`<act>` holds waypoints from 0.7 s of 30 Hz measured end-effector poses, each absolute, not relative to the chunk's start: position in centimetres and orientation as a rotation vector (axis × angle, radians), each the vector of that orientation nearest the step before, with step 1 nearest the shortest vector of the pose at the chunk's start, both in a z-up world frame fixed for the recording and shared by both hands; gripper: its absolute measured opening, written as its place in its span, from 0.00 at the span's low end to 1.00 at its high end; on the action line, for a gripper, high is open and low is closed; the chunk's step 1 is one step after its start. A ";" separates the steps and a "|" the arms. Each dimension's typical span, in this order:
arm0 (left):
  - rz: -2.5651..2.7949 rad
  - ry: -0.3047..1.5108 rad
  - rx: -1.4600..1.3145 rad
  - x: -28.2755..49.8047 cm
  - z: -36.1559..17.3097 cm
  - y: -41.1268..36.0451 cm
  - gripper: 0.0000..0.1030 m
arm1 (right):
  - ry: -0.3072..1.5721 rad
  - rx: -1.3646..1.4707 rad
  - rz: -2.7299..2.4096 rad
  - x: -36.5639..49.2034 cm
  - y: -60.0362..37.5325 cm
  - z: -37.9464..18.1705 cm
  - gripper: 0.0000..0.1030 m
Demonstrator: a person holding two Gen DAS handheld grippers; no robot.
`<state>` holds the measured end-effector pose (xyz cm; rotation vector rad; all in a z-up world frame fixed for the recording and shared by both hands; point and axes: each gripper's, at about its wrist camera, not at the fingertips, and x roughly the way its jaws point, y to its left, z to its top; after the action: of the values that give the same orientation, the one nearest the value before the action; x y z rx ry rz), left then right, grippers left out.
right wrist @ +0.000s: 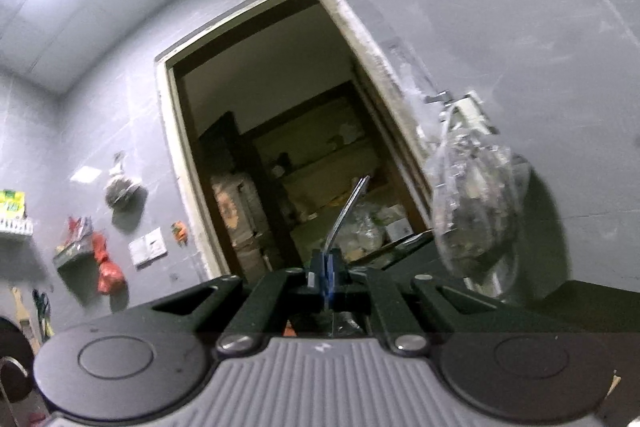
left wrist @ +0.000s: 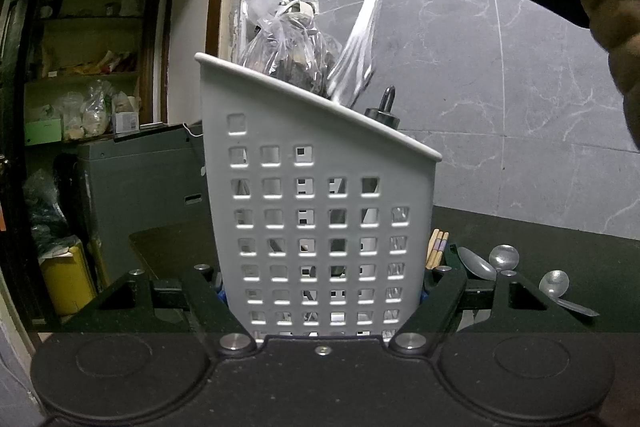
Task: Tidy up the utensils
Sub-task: 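Lift the fork with the right gripper and drop it into the caddy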
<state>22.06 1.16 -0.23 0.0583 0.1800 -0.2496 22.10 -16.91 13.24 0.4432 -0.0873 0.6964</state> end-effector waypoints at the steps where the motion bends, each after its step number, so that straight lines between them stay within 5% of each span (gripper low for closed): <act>1: -0.249 0.179 0.057 22.0 -0.2 1.1 0.74 | -0.085 0.427 0.702 22.1 -16.3 13.0 0.02; 21: -0.248 0.180 0.055 21.9 -0.2 1.2 0.74 | 0.032 0.194 0.682 20.6 -11.2 8.7 0.02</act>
<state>21.91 1.21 -0.15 0.0547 0.1803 -0.2476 20.60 -11.20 8.73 0.1944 0.0322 0.6820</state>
